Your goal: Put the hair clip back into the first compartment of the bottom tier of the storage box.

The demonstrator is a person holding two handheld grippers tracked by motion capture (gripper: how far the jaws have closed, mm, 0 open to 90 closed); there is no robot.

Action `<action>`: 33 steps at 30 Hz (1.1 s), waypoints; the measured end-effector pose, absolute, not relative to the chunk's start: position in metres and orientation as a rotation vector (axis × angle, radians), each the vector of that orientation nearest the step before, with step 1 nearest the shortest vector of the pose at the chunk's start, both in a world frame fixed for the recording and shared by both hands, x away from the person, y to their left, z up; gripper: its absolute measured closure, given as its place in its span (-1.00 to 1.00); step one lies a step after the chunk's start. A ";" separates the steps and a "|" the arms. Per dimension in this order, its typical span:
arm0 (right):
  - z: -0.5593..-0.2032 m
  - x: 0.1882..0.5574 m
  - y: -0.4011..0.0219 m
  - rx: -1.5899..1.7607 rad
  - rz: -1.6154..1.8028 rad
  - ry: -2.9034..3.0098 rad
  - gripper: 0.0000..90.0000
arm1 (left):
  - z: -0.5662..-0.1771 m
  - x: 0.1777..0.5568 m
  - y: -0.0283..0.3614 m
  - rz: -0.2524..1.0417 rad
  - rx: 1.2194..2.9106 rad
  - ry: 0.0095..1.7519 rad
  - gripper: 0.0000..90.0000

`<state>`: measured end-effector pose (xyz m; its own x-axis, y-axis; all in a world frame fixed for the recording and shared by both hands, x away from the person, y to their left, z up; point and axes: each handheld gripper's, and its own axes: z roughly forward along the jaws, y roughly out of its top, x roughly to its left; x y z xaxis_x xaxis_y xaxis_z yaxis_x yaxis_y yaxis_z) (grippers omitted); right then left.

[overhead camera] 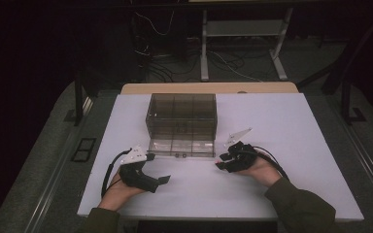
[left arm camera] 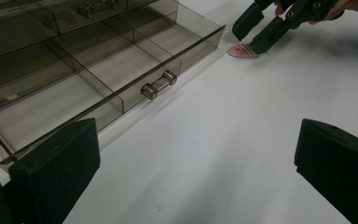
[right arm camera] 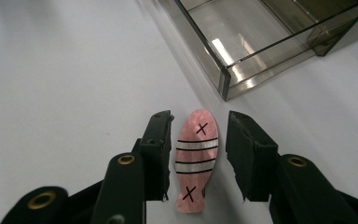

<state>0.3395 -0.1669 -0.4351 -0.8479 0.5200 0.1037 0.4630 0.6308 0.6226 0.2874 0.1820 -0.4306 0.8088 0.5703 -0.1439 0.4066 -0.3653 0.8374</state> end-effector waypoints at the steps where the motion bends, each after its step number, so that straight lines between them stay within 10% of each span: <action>1: -0.436 0.340 -0.166 0.835 1.013 2.758 0.32 | -0.431 0.287 0.182 0.208 2.007 0.726 -1.00; 33: -0.440 0.340 -0.168 0.808 0.985 2.768 0.47 | -0.431 0.287 0.180 0.200 2.020 0.712 -1.00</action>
<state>0.3403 -0.1676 -0.4396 -0.8552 0.5112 0.0853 0.4501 0.6511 0.6111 0.2866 0.1801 -0.4313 0.8170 0.5589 -0.1418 0.4034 -0.3783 0.8331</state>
